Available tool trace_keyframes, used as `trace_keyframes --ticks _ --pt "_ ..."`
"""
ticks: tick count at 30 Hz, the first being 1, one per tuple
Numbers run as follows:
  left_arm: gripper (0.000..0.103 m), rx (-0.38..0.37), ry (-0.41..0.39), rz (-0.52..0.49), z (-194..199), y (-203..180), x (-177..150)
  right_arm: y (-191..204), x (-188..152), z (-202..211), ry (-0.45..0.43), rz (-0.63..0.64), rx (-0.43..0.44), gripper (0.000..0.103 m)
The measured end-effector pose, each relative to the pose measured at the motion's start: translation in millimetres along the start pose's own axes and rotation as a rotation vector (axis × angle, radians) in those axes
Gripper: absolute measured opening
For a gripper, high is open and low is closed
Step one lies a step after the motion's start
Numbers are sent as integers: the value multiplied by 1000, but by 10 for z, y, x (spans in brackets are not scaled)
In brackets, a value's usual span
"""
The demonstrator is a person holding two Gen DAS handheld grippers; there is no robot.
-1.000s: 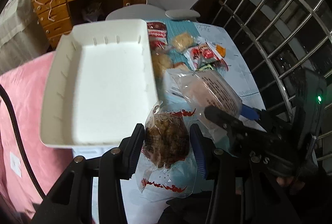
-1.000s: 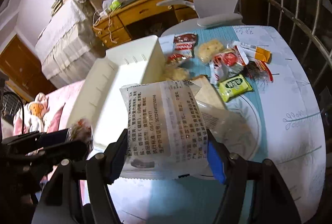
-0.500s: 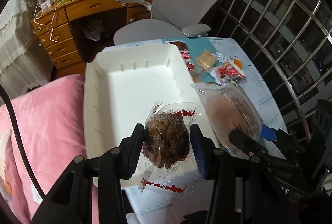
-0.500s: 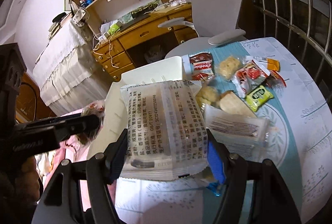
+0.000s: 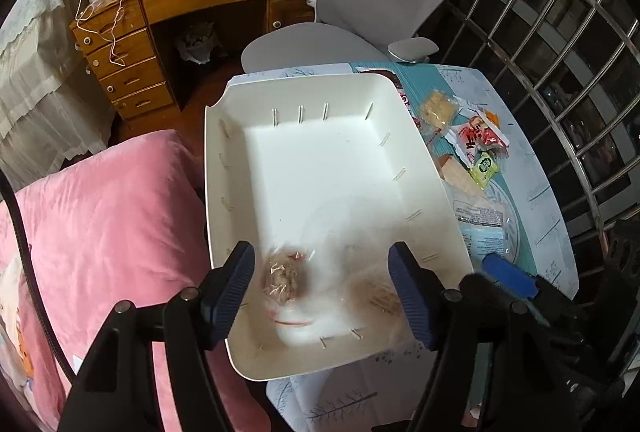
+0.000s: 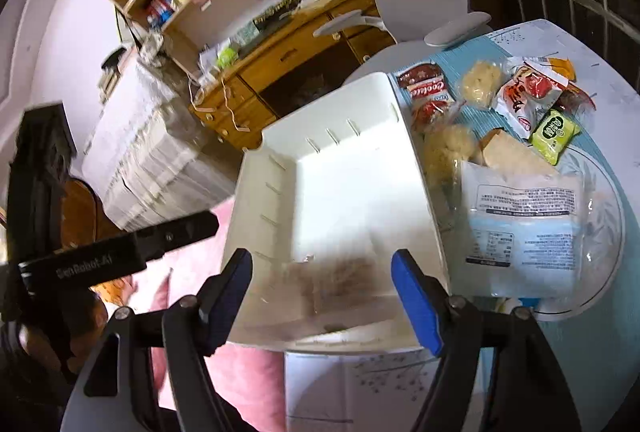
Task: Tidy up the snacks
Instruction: 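Carry both bags over the white tray and open both grippers to drop them, then move both grippers back from the tray toward the snack pile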
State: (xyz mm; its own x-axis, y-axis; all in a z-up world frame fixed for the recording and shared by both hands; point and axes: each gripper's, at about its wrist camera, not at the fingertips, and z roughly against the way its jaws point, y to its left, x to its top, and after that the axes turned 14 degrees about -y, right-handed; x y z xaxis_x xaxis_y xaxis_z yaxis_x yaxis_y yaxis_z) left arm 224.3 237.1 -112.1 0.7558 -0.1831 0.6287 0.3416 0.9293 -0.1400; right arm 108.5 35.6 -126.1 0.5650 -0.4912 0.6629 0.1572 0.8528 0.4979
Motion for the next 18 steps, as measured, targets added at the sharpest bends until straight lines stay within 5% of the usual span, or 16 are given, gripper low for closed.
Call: trace_keyframes --ticks 18 --pt "68 -55 88 -81 35 -514 -397 -229 -124 274 36 72 -107 73"
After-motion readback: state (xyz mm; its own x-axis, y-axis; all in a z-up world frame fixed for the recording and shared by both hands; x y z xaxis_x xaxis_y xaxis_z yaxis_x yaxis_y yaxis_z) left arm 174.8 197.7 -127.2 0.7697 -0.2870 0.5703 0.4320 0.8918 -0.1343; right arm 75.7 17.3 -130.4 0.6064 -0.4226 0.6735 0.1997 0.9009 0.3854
